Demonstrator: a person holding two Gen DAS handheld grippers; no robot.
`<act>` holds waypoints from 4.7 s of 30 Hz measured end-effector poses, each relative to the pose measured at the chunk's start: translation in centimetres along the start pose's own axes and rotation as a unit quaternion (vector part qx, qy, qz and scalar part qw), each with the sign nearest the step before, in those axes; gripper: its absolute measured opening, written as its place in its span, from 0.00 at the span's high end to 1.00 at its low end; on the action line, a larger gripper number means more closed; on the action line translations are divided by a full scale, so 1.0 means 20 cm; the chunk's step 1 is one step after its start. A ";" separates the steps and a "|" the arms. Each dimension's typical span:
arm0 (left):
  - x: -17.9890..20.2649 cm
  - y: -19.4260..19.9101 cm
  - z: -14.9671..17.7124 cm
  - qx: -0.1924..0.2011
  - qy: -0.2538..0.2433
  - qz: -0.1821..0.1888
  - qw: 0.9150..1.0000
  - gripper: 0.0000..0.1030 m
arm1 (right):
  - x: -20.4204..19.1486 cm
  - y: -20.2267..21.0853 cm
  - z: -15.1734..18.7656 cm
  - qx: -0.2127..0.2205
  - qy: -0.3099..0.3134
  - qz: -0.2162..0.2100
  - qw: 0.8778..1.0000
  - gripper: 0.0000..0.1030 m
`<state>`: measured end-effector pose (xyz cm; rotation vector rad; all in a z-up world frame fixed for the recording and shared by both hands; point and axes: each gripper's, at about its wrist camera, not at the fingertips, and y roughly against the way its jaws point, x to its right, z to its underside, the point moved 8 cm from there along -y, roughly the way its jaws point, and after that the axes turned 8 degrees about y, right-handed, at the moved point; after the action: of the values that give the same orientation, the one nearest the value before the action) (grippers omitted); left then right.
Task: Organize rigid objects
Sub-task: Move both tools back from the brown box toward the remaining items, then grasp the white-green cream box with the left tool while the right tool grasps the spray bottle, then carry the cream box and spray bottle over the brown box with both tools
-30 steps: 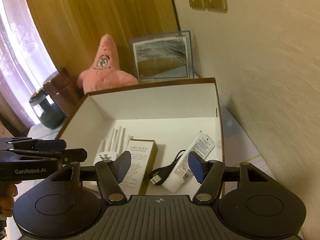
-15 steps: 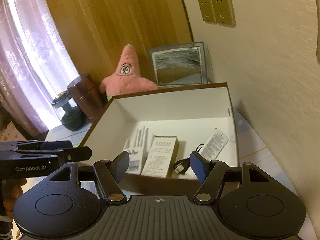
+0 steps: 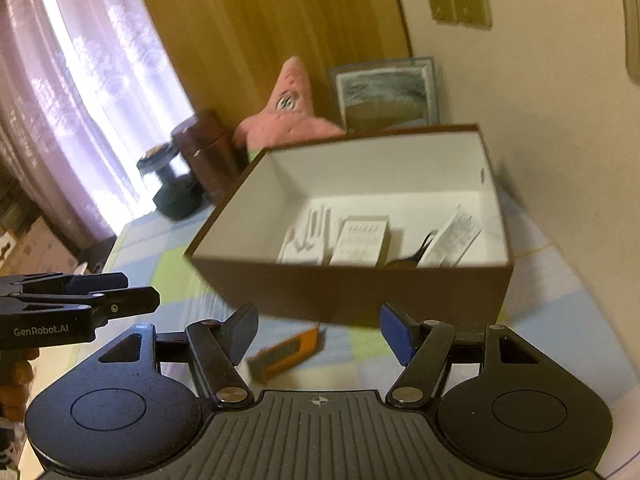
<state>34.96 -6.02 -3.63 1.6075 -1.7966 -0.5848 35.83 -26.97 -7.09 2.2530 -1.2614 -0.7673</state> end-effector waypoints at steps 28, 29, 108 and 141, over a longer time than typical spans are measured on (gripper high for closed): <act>-0.33 0.03 0.66 -0.092 0.016 -0.062 0.994 0.44 | -0.45 -0.35 0.60 -0.117 0.069 -0.038 0.990 0.05; -0.34 0.03 0.66 -0.094 0.016 -0.063 0.993 0.44 | -0.46 -0.36 0.61 -0.119 0.073 -0.032 0.990 0.05; 0.02 -0.29 0.48 -0.104 -0.090 0.005 0.991 0.68 | -0.07 -0.16 0.50 -0.069 0.012 0.060 0.996 0.17; 0.24 -0.56 -0.44 -0.035 -0.019 0.001 0.999 0.68 | 0.32 -0.34 -0.40 0.036 0.021 0.053 0.998 0.17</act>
<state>48.91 -11.53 -4.63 1.5566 -1.7846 -0.6736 48.09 -28.38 -6.94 2.2256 -1.3968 -0.6417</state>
